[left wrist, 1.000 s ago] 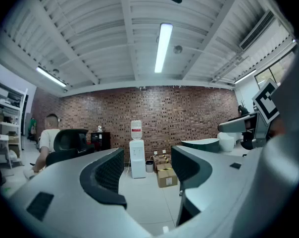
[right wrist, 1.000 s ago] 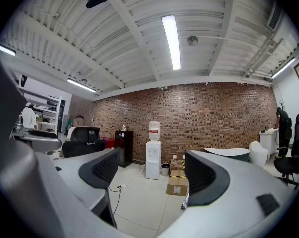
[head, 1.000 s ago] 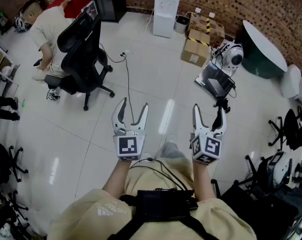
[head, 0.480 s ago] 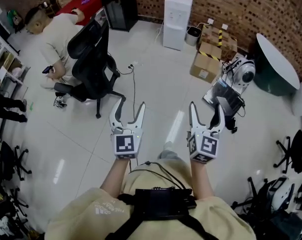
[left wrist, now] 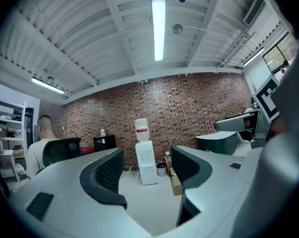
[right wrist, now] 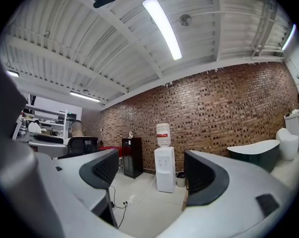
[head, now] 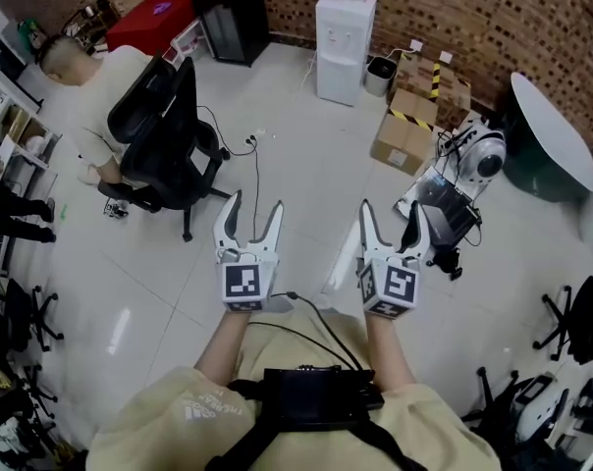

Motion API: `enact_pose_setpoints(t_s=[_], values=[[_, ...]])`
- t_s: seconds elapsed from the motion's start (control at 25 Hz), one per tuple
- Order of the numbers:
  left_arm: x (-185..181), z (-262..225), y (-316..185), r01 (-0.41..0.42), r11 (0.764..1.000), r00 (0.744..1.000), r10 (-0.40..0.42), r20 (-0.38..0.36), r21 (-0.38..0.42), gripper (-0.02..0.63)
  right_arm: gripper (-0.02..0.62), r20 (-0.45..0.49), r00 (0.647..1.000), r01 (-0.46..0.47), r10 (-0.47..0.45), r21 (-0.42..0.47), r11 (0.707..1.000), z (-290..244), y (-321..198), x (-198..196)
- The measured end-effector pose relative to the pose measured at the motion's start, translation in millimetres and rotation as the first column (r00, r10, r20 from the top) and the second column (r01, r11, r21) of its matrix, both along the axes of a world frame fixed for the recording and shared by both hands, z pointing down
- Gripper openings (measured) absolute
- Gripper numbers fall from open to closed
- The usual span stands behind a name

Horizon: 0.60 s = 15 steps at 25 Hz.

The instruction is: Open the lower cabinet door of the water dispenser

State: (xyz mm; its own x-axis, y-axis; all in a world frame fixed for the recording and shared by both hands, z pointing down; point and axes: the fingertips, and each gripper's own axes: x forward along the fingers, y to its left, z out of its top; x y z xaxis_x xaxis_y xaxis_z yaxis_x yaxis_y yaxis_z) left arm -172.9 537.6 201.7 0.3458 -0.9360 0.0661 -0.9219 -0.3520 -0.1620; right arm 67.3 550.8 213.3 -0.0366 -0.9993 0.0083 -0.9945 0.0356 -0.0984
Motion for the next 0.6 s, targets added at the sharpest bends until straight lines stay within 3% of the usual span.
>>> enact_pose_setpoints(t_s=[0.32,0.6], values=[[-1,15,-55,0.003,0.999,1.000,-0.003,0.000,-0.038,0.290,0.420,0.016,0.998,-0.054,0.055,-0.064,0.996,28,-44,28],[-7,49,-154,-0.033,0.996,0.999,0.033,-0.008,-0.080,0.290,0.420,-0.055,0.989,-0.137,0.135,-0.035,0.990,22,-117,79]])
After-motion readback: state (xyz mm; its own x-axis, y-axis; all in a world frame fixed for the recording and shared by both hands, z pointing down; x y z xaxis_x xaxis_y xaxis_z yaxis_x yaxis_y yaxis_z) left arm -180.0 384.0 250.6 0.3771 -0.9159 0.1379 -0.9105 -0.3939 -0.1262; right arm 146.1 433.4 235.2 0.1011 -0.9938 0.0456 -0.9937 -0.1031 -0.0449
